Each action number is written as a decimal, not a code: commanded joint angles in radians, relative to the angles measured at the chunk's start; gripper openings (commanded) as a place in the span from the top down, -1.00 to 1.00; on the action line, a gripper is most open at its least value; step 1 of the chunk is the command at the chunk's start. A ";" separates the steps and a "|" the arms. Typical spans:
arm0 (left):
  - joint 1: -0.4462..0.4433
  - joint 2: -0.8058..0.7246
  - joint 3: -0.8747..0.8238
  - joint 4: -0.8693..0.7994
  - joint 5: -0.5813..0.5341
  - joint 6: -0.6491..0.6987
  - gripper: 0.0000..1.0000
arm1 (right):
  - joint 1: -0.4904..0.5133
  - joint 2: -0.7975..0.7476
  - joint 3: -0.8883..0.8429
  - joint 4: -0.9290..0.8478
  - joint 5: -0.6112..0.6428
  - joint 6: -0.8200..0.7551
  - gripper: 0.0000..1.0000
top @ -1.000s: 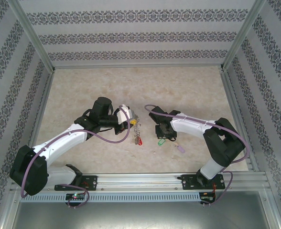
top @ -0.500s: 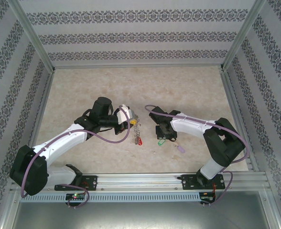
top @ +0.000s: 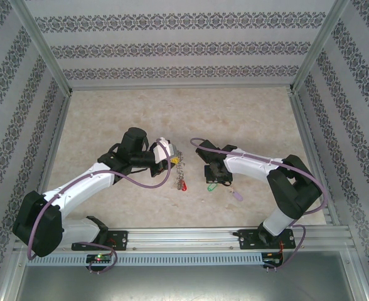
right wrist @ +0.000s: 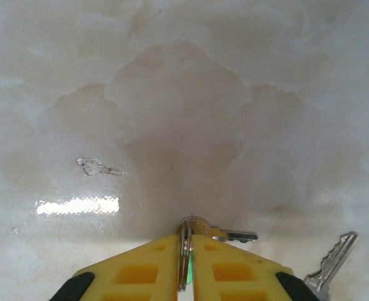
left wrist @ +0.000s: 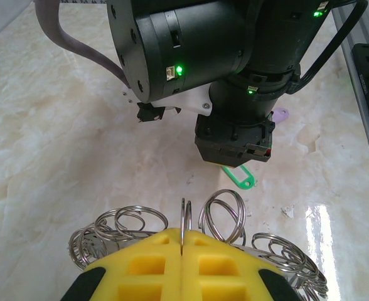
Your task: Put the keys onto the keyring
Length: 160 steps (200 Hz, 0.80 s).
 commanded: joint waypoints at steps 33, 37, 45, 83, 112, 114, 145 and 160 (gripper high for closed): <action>-0.012 0.001 0.026 -0.014 0.028 0.013 1.00 | -0.009 -0.004 0.007 -0.022 -0.009 0.012 0.76; -0.012 0.002 0.026 -0.014 0.030 0.012 1.00 | -0.009 -0.004 0.008 -0.022 -0.010 0.011 0.76; -0.012 0.003 0.026 -0.014 0.030 0.012 1.00 | -0.009 -0.003 0.007 -0.021 -0.011 0.011 0.75; -0.012 0.003 0.026 -0.016 0.030 0.014 1.00 | -0.009 0.006 0.008 -0.020 -0.016 0.013 0.73; -0.011 0.004 0.028 -0.019 0.030 0.014 1.00 | -0.010 0.008 0.010 -0.024 -0.018 0.013 0.71; -0.011 0.004 0.030 -0.019 0.030 0.014 1.00 | -0.009 0.008 0.009 -0.024 -0.017 0.011 0.71; -0.012 0.003 0.030 -0.019 0.028 0.014 1.00 | -0.009 0.005 0.011 -0.033 -0.020 0.014 0.67; -0.012 0.006 0.030 -0.019 0.031 0.014 1.00 | -0.009 0.004 0.013 -0.038 -0.025 0.013 0.65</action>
